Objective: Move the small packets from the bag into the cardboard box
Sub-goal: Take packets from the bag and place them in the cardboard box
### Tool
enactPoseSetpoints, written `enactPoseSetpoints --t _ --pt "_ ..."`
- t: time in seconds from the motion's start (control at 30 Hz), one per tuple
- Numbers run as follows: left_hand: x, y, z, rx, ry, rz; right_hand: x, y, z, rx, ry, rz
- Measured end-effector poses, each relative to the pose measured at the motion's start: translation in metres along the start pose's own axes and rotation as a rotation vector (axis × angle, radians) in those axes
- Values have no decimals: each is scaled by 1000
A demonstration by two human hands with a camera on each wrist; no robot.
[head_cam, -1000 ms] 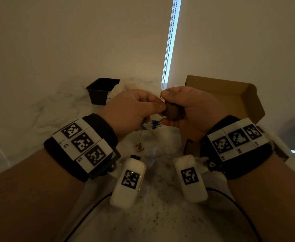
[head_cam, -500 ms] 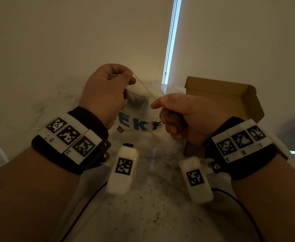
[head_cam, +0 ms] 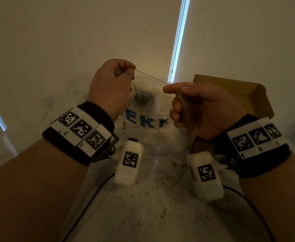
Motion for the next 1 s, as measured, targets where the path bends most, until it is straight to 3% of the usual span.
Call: enactPoseSetpoints --t 0.33,0.63,0.83,1.0 --pt "4 0 4 51 -45 -89 1 -8 -5 -157 -2 -56" --pt "4 -1 5 85 -48 -104 0 -9 -10 -264 74 4" --pt "-7 1 -8 293 328 -85 0 11 -15 -190 93 58" --pt "-19 -1 -20 348 554 -64 -1 21 -6 36 -140 176"
Point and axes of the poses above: each hand's wrist, its own x-axis towards the middle knuckle, its own z-axis out of the back of the hand, y = z × x, the point moved 3 cm from there along x, towards the middle knuckle, and after that the axes turned 2 degrees about -x, right-handed, at the moved point
